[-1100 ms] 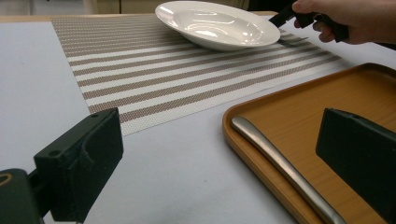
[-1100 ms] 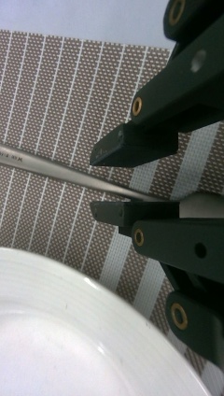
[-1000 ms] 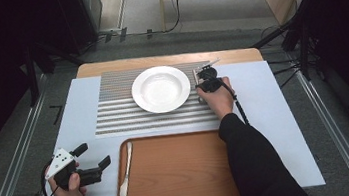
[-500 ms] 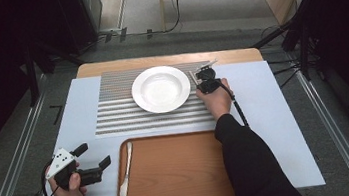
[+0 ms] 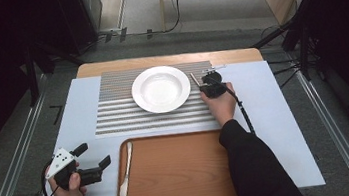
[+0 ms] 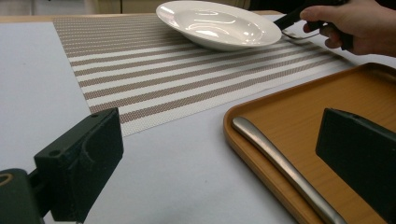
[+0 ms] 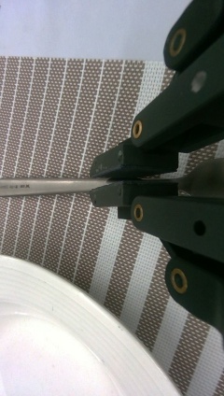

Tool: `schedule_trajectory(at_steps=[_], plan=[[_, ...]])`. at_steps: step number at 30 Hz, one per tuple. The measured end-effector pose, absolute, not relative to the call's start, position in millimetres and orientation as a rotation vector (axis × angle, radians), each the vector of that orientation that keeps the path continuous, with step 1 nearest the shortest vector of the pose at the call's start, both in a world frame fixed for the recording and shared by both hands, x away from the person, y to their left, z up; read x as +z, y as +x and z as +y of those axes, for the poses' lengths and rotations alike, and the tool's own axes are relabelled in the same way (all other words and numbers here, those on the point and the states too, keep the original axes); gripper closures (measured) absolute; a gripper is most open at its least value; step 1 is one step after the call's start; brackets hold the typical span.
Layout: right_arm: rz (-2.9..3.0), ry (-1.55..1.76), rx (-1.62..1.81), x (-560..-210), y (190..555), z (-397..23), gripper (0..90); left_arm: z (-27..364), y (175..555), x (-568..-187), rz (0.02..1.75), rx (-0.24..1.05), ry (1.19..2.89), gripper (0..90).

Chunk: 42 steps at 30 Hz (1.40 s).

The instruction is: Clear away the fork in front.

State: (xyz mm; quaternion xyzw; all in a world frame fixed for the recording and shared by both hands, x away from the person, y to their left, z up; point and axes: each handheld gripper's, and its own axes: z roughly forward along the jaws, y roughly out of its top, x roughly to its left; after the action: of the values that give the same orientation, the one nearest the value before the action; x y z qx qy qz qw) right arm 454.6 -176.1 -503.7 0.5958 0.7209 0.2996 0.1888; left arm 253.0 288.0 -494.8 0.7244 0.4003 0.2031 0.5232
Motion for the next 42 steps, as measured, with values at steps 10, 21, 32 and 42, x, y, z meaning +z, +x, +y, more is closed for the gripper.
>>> schedule_trajectory(at_steps=[10, 21, 32, 42], plan=[[2.012, 1.631, 0.944, -490, 443, -182, 84.3, 285, 255, -492, 0.951, 0.506, 1.743, 0.0], [1.980, 1.551, 1.061, -477, 423, -183, 84.3, 270, 255, -476, 0.912, 0.486, 1.715, 0.0], [1.965, 1.474, 1.177, -468, 390, -194, 84.2, 239, 265, -456, 0.839, 0.444, 1.731, 0.0], [1.963, 1.404, 1.265, -462, 361, -196, 84.3, 211, 277, -440, 0.788, 0.399, 1.737, 0.0]])
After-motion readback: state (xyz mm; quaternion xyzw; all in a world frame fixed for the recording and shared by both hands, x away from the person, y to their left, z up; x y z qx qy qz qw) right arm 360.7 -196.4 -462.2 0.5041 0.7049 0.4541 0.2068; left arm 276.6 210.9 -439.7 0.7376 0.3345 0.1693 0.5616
